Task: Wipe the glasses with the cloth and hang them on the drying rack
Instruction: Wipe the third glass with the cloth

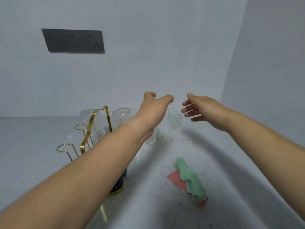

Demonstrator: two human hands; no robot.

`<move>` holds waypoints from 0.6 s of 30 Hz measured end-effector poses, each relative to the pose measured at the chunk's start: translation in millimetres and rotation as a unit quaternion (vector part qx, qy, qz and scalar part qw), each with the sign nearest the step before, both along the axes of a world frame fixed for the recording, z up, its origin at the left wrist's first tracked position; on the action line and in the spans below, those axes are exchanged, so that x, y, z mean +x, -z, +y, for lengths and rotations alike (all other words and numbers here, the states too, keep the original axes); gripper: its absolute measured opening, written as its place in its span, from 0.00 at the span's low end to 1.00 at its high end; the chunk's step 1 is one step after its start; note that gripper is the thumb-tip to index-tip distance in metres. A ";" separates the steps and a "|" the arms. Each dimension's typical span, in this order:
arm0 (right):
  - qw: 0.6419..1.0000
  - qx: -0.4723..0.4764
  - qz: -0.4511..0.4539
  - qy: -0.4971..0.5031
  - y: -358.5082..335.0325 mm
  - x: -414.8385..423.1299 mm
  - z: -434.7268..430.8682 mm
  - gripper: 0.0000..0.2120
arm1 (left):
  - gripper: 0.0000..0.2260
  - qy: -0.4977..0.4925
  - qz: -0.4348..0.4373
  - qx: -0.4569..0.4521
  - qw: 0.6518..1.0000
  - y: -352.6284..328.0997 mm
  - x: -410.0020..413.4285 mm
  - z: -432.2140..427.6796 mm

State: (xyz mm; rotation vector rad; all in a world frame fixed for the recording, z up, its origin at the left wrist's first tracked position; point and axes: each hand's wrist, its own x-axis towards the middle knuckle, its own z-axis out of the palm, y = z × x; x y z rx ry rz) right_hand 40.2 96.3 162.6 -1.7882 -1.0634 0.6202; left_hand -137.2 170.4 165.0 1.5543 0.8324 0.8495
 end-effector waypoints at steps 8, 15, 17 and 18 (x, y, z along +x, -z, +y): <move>0.991 0.012 0.133 -0.010 72.1 5.9 9.4 0.21 | 0.40 -0.136 0.033 -0.035 0.990 109.5 22.2 -0.8; 0.979 0.025 0.196 -0.053 131.8 -11.0 49.6 0.29 | 0.44 -0.178 0.027 -0.046 0.983 154.4 34.6 30.7; 0.976 0.023 0.205 -0.069 140.4 -17.5 61.2 0.31 | 0.45 -0.171 0.033 -0.032 0.984 158.5 37.8 39.6; 0.974 0.022 0.213 -0.073 143.6 -20.2 67.8 0.31 | 0.46 -0.169 0.035 -0.028 0.985 159.2 39.5 43.8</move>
